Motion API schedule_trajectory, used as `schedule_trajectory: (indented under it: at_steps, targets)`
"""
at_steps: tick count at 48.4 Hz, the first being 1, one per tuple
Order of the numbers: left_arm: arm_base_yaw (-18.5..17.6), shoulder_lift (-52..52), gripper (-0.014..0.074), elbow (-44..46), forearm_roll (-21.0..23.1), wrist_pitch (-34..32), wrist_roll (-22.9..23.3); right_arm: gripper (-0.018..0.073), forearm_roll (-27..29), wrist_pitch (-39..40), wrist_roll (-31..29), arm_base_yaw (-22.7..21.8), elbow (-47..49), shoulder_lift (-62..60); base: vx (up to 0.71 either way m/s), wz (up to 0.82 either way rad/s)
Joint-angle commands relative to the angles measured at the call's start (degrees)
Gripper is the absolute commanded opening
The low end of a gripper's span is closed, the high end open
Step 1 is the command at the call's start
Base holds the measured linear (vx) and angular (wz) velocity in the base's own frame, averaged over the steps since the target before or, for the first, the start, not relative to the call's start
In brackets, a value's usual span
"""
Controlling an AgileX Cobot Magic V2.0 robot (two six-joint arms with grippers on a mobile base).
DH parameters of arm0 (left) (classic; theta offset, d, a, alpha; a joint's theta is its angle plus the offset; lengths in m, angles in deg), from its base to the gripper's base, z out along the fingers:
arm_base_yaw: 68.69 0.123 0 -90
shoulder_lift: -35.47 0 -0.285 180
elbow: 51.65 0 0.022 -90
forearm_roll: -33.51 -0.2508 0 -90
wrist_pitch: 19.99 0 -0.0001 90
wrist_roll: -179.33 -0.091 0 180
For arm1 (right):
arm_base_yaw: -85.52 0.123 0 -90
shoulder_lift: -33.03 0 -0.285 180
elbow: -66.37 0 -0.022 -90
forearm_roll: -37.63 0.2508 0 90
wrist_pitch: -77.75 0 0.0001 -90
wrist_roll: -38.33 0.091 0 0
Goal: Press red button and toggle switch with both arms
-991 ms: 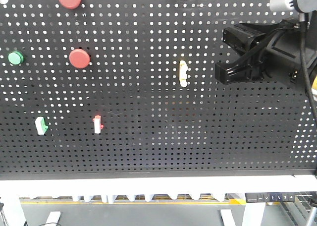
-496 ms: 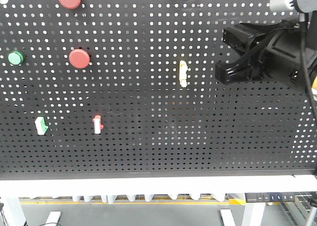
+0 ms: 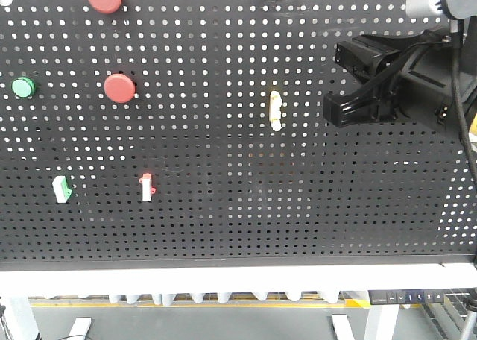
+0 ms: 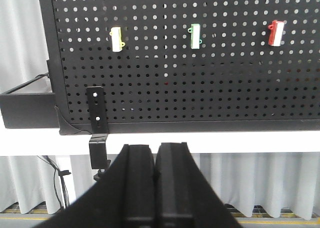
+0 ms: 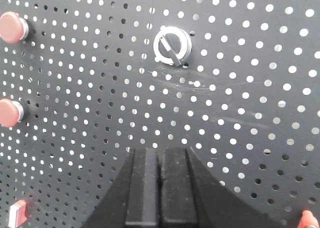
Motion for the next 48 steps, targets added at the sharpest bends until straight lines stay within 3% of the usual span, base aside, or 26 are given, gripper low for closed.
schedule_trajectory:
  at_steps: [1,20,30,34,40,48]
  targets:
    - [0.2,0.8,0.0002,-1.9,0.5,-4.3,0.5,0.0000,0.0,1.8,-0.1,-0.2,1.6,-1.4,0.00,0.00]
    - [0.2,0.8,0.0002,-1.9,0.5,-4.3,0.5,0.0000,-0.5,1.3,-0.6,-0.2,0.9,-1.7,0.00,0.00]
    - [0.2,0.8,0.0002,-1.9,0.5,-4.3,0.5,0.0000,-0.4,-2.6,-2.5,-0.2,-10.9,-11.3,0.00,0.00]
    - [0.2,0.8,0.0002,-1.9,0.5,-4.3,0.5,0.0000,4.1,-4.2,-4.0,-0.4,-17.6,-18.1,0.00,0.00]
    - [0.2,0.8,0.0002,-1.9,0.5,-4.3,0.5,0.0000,19.7,-5.9,-14.0,-4.4,-26.0,-27.8,0.00,0.00]
    - [0.2,0.8,0.0002,-1.9,0.5,-4.3,0.5,0.0000,44.5,-5.0,-41.9,-15.3,-38.1,-42.0,0.00,0.00]
